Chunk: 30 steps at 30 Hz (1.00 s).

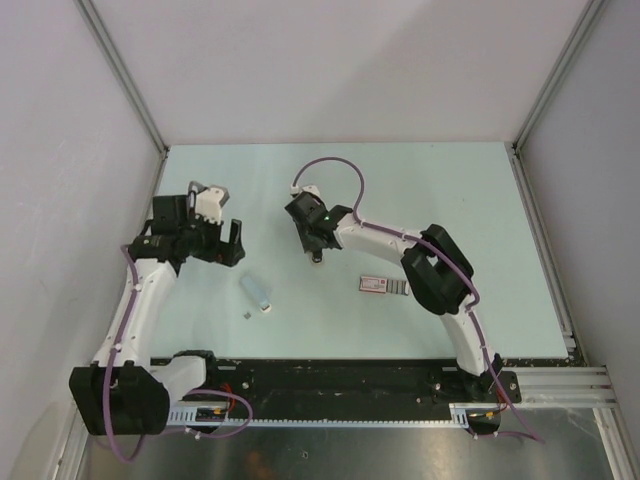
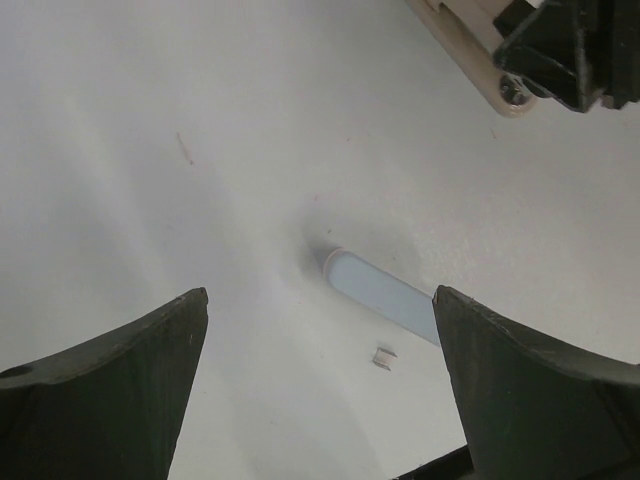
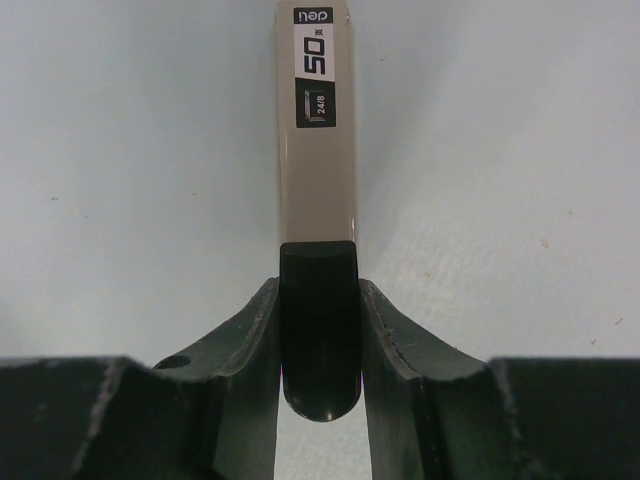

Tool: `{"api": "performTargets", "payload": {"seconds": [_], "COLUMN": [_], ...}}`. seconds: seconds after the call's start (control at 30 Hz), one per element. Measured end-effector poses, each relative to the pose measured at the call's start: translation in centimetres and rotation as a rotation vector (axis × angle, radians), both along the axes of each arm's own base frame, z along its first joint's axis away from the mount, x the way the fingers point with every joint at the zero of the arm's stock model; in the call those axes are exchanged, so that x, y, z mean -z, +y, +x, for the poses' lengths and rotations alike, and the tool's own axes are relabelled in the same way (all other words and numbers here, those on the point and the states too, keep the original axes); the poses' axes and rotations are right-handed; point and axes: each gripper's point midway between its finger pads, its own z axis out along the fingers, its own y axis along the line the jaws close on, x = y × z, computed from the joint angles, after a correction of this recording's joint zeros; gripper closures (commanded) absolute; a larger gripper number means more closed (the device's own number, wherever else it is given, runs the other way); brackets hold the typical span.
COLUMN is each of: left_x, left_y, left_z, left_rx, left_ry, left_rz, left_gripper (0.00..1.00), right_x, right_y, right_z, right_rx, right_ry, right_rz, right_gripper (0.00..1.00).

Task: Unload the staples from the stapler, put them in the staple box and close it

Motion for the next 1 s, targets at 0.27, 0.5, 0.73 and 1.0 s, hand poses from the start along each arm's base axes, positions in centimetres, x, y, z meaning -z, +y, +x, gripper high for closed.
{"api": "performTargets", "payload": {"seconds": [0.27,0.5,0.73,1.0], "left_x": [1.7,2.7,4.1,6.0], "left_y": [-5.4,-10.3,-14.3,-17.0], "left_z": [-0.8,0.6,0.6,0.6], "left_rx": [0.19,0.292,0.368,0.436], "left_ry": [0.068,0.149,0.226,0.268], "left_rz": [0.025,-0.027,-0.118,-0.144], "left_gripper": [0.01,0.12,0.11,0.11], "right_x": [-0.5,-2.5,-7.4,-8.8], "right_y": [-0.4,-3.8,-3.1,-2.3], "right_z": [0.3,0.0,0.1,-0.1], "right_rx": [0.055,0.21,0.273,0.304], "right_ry": [0.049,0.082,0.017,0.016], "right_rz": [0.138,0.29,0.48,0.586], "right_gripper": [1.0,1.0,1.0,1.0]}}
